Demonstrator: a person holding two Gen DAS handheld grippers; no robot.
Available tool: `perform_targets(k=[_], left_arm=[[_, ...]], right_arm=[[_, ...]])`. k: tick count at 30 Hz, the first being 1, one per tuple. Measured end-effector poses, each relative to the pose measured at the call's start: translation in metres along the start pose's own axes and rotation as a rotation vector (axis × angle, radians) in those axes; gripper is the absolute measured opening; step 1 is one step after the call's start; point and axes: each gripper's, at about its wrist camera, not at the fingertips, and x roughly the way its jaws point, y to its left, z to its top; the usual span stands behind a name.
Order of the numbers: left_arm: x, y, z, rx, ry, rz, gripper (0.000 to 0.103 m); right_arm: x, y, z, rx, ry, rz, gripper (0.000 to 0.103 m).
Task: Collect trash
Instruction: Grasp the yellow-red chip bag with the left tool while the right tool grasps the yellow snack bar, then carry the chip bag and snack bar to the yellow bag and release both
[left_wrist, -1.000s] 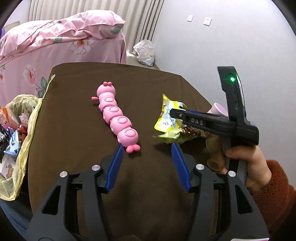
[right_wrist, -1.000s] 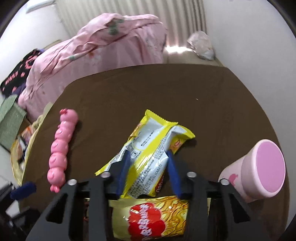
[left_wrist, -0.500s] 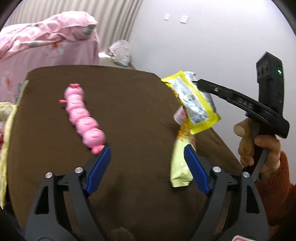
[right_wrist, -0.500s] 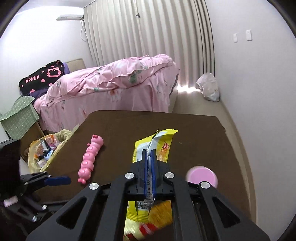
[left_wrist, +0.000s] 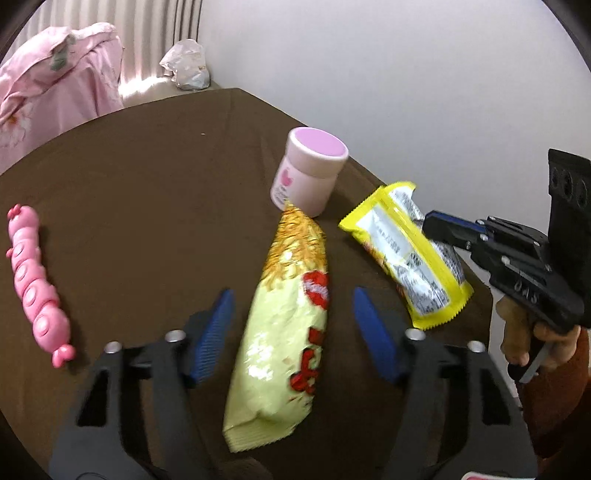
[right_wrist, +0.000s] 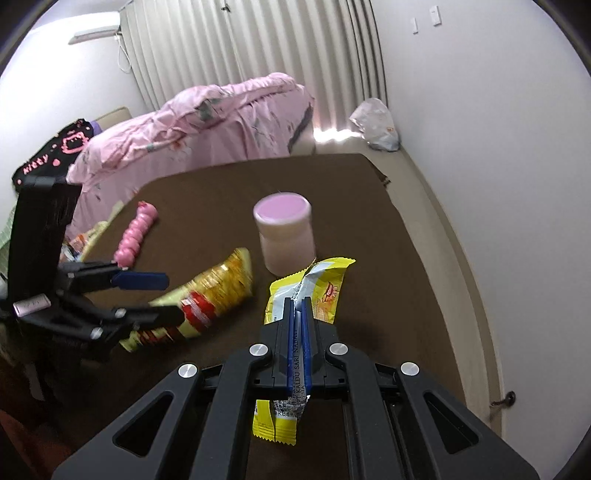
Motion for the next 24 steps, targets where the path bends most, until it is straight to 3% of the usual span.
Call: perform_targets(k=[1, 2, 3, 4, 5, 13, 17, 20, 24], left_arm=[[0.002, -0.003, 0.000, 0.010, 0.005, 0.012, 0.052], [0.004, -0.007, -0.002, 0.023, 0.012, 0.031, 0.050], [0.005, -0.009, -0.005, 0.035, 0.019, 0.042, 0.045], [0.005, -0.010, -0.008, 0.040, 0.024, 0.051, 0.041], [0.005, -0.010, -0.010, 0.038, 0.027, 0.064, 0.040], [-0.014, 0.011, -0.026, -0.075, -0.009, 0.095, 0.036], [-0.021, 0.013, -0.035, -0.100, -0.016, 0.104, 0.036], [-0.022, 0.014, -0.036, -0.099, -0.022, 0.104, 0.036], [-0.021, 0.014, -0.037, -0.107, -0.030, 0.110, 0.036]], right_arm=[[0.000, -0.001, -0.002, 0.001, -0.004, 0.006, 0.007], [-0.001, -0.003, -0.003, 0.001, -0.007, 0.001, 0.016], [-0.001, -0.003, -0.005, -0.004, -0.014, -0.015, 0.026], [-0.001, -0.002, -0.006, -0.007, -0.016, -0.020, 0.050], [-0.002, -0.003, -0.009, -0.012, -0.023, -0.016, 0.054], [0.003, 0.013, -0.037, 0.037, 0.048, -0.078, 0.054], [0.010, 0.020, -0.048, 0.014, 0.055, -0.149, 0.052], [0.012, 0.022, -0.047, -0.011, 0.066, -0.130, 0.029], [0.011, 0.032, -0.045, -0.068, 0.065, -0.116, 0.020]])
